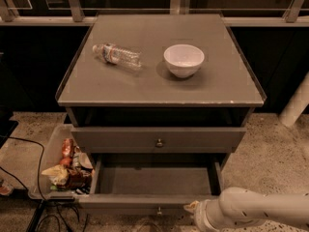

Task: Close middle drawer

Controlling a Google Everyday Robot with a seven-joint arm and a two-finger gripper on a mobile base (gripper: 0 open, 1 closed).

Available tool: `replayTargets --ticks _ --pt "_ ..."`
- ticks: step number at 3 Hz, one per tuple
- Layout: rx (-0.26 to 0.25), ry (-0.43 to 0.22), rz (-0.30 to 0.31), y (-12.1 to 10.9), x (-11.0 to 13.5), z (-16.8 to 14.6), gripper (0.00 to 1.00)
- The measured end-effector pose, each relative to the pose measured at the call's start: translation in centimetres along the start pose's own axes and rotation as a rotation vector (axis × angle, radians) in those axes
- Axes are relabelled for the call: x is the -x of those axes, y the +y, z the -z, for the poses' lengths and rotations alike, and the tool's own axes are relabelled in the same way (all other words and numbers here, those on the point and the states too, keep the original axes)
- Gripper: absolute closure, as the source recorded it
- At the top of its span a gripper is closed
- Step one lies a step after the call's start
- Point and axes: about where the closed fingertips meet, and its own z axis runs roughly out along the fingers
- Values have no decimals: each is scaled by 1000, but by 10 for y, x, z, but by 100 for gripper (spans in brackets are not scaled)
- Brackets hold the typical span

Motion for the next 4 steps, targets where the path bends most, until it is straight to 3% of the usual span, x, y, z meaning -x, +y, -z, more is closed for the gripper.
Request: replayTargets --ticks 1,2,3,4 --pt "0 0 0 1 0 0 19" --pt "-50 -45 22 -30 3 11 41" --pt "-98 -92 17 -84 -13 17 64" --pt "-144 -93 -23 -151 -31 25 88"
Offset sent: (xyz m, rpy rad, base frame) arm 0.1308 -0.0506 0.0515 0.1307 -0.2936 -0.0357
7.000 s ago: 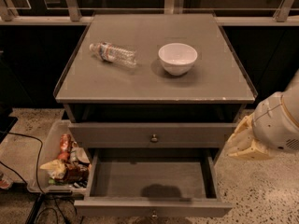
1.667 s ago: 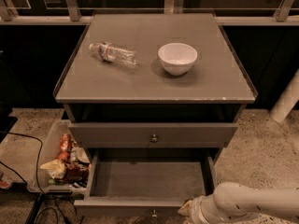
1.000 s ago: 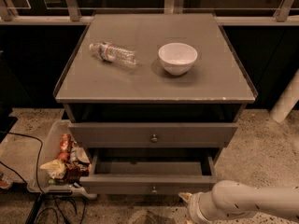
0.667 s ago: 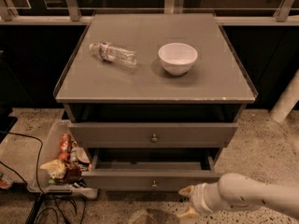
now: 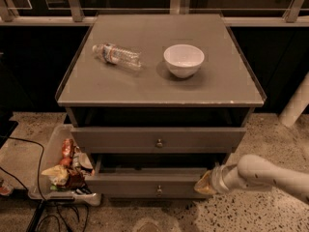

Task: Close middle drawer

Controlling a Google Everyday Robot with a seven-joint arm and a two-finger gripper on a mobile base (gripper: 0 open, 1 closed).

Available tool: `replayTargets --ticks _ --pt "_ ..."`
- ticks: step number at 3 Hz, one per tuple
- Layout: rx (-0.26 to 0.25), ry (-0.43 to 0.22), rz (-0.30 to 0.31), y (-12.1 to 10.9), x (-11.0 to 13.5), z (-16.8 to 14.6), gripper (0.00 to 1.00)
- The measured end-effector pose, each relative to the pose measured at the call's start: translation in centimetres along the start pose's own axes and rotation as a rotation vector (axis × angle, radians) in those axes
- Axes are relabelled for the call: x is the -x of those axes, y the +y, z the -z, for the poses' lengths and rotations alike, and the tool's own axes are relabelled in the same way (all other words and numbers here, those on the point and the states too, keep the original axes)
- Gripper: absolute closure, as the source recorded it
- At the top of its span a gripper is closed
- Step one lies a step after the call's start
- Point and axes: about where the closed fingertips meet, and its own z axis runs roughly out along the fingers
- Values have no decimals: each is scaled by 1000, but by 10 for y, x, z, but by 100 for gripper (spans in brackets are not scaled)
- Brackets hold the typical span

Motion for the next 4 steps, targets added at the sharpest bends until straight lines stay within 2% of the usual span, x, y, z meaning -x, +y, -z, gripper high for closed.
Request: replayTargets --ticks 1,4 --pt "-13 2 -7 -11 -2 0 84" --pt "-13 1 -7 -11 -2 0 14"
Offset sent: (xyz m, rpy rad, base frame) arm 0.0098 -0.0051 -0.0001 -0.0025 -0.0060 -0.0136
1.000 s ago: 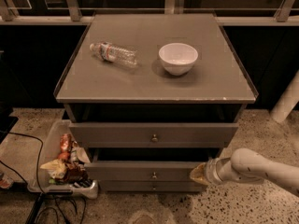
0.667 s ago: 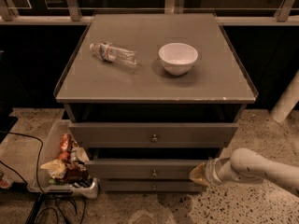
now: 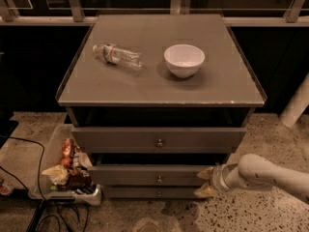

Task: Close middle drawer

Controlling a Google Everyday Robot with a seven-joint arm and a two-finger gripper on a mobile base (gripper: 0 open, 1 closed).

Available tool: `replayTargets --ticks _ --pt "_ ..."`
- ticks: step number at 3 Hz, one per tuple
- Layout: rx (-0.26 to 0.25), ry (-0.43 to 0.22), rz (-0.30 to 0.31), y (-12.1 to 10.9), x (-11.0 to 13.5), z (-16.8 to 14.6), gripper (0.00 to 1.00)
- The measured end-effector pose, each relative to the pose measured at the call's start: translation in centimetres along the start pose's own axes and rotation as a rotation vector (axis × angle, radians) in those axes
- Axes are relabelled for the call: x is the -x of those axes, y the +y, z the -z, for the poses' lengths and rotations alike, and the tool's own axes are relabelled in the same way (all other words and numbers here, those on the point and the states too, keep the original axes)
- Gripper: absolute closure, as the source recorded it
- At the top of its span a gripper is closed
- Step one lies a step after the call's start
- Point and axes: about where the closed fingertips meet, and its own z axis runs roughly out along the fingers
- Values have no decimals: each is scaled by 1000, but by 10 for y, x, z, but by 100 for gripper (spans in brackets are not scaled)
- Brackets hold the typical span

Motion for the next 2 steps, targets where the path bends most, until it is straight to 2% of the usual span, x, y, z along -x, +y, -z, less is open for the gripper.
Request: replayTargets --ticks 1,2 --pt "0 0 0 0 0 0 0" --pt "0 0 0 0 0 0 0"
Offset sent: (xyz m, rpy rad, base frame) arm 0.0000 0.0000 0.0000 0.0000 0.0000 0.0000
